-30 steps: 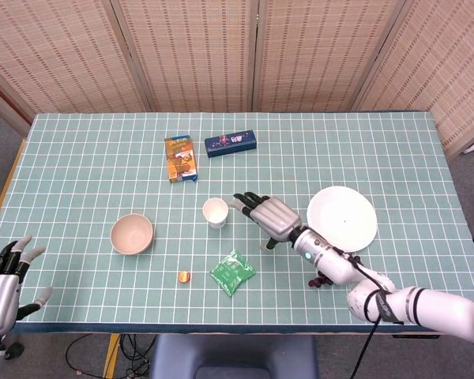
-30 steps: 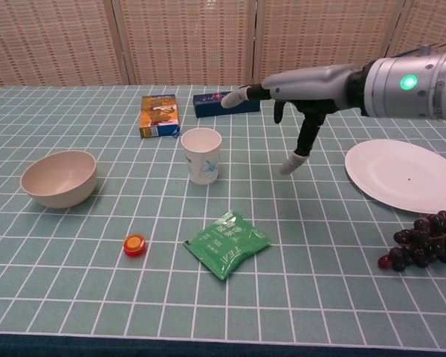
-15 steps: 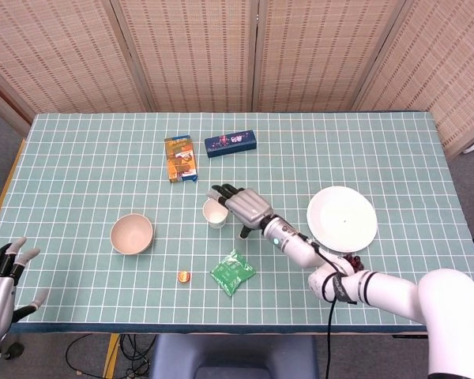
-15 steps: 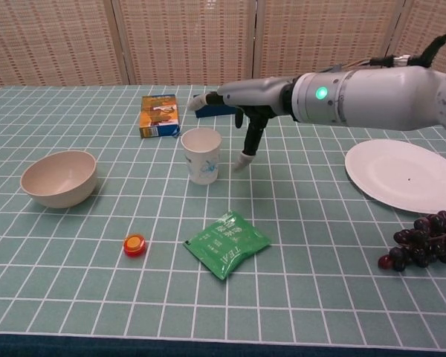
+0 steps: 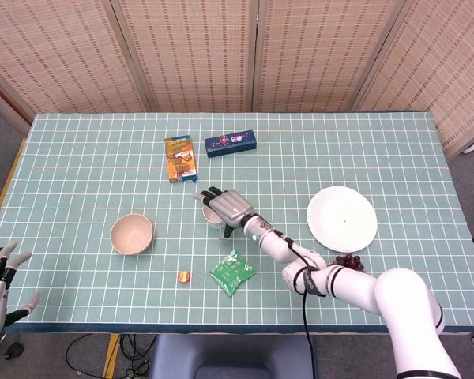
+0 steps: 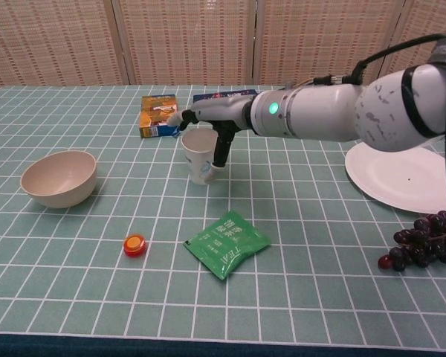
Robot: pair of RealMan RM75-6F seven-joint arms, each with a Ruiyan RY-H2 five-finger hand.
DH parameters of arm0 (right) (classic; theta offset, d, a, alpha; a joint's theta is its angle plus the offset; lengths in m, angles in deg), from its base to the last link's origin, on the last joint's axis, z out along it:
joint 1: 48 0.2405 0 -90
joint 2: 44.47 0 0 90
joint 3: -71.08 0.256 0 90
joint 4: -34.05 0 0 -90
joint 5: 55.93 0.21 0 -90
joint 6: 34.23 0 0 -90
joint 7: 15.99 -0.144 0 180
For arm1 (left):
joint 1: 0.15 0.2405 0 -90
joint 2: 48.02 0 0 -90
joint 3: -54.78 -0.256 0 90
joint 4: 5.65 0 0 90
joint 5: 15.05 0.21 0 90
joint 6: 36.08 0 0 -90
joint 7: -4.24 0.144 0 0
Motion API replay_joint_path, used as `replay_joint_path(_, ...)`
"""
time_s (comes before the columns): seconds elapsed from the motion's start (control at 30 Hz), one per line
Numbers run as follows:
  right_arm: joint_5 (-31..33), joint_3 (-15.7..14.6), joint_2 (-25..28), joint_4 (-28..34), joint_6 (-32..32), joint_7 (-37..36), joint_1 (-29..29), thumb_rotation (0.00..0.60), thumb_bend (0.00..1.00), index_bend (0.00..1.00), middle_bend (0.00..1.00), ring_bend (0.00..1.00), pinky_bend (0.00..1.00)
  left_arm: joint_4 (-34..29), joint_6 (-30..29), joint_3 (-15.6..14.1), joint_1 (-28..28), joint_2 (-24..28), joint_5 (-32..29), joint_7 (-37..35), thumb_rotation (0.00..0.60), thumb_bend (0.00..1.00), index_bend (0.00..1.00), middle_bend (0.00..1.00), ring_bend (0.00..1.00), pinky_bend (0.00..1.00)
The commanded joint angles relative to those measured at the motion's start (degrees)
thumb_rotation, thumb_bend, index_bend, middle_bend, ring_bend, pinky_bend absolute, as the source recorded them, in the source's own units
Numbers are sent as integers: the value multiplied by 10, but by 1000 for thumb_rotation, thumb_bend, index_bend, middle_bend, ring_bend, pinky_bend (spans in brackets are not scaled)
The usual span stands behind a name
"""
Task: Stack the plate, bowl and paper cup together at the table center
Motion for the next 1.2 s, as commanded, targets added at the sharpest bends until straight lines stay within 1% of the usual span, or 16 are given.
replay_joint_path(0.03,-6,-2,-8,-10,12,-6,1,600,173,104,163,109,331,2,1,0,1,0,0,-2,600,221,222,103,109,192)
replay_joint_path(0.2,-13,-4,-18,-26,28,-11,0,600,264,261,253,199,430,3,1,1,1,0,0,-2,600,220,222,103,109,192)
replay_joint_path(0.33,-14,-5,-21,-35,36,-12,-1,600,301,324,296,243,489,3,2,1,1,0,-2,-2,600,221,222,103,109,192)
replay_joint_path(0.53,-16,-4,-10,-28,49,-19,-9,600,306,340,304,259,506,5,6,2,1,-2,-3,-1,600,221,222,103,109,193)
replay_joint_path(0.67,-17,1,20,-10,72,-21,-23,600,306,341,305,262,510,6,7,2,0,-3,-3,-1,600,221,222,103,109,193)
replay_joint_path(0.83,2,2,63,-2,83,-8,-42,600,305,341,305,262,510,7,9,1,-1,-4,0,-2,600,221,222,103,109,192)
replay_joint_path(1.0,34,-7,91,-24,78,21,-56,600,306,341,305,262,510,7,9,0,-1,-5,2,-1,600,221,222,103,109,193)
replay_joint_path(1.2,64,-19,91,-73,55,43,-61,600,306,341,305,262,510,6,9,0,1,-6,2,0,600,221,222,103,109,192)
